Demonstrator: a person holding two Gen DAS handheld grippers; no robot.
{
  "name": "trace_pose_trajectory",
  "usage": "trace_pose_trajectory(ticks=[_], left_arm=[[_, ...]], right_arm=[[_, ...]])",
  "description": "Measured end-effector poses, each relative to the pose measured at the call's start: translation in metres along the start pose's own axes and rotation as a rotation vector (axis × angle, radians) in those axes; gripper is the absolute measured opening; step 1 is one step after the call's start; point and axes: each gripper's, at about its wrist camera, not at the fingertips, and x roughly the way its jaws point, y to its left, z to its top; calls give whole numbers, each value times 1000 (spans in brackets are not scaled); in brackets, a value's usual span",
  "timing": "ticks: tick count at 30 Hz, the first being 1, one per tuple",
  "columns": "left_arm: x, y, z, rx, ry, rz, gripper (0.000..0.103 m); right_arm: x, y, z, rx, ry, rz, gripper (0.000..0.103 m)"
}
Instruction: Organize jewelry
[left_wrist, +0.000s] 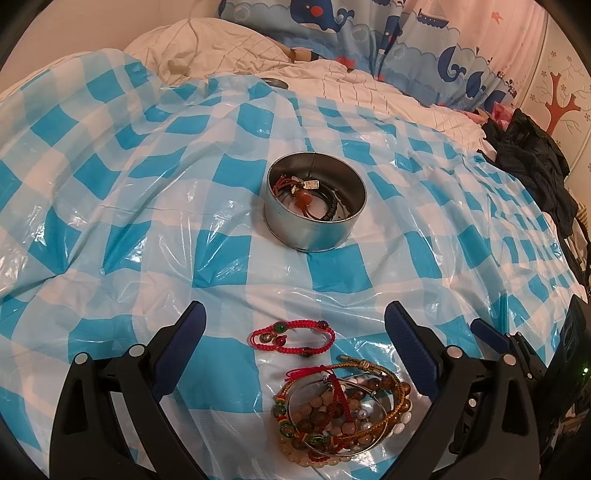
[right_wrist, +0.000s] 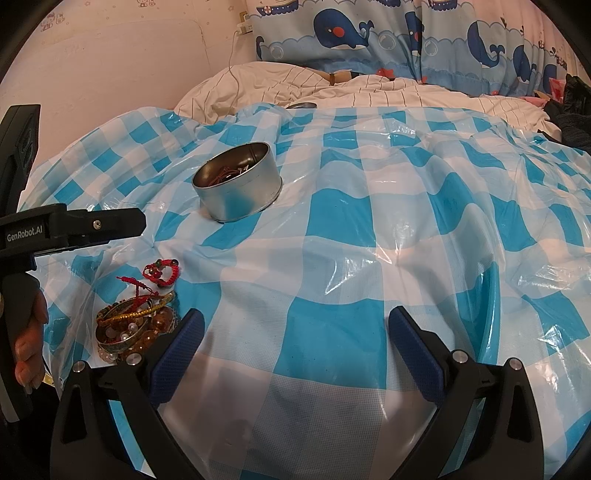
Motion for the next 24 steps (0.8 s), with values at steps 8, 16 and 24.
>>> trace_pose_trajectory(ticks=[8, 16, 24], left_arm=[[0, 0, 0, 0, 1, -1, 93], [0, -2, -1, 1, 2, -1, 93], [0, -4, -4, 3, 3, 0, 94]], right_arm=[[-1, 0, 0, 0, 0, 1, 96], [0, 0, 0, 1, -1, 1, 96], [0, 0, 0, 1, -1, 1, 96]])
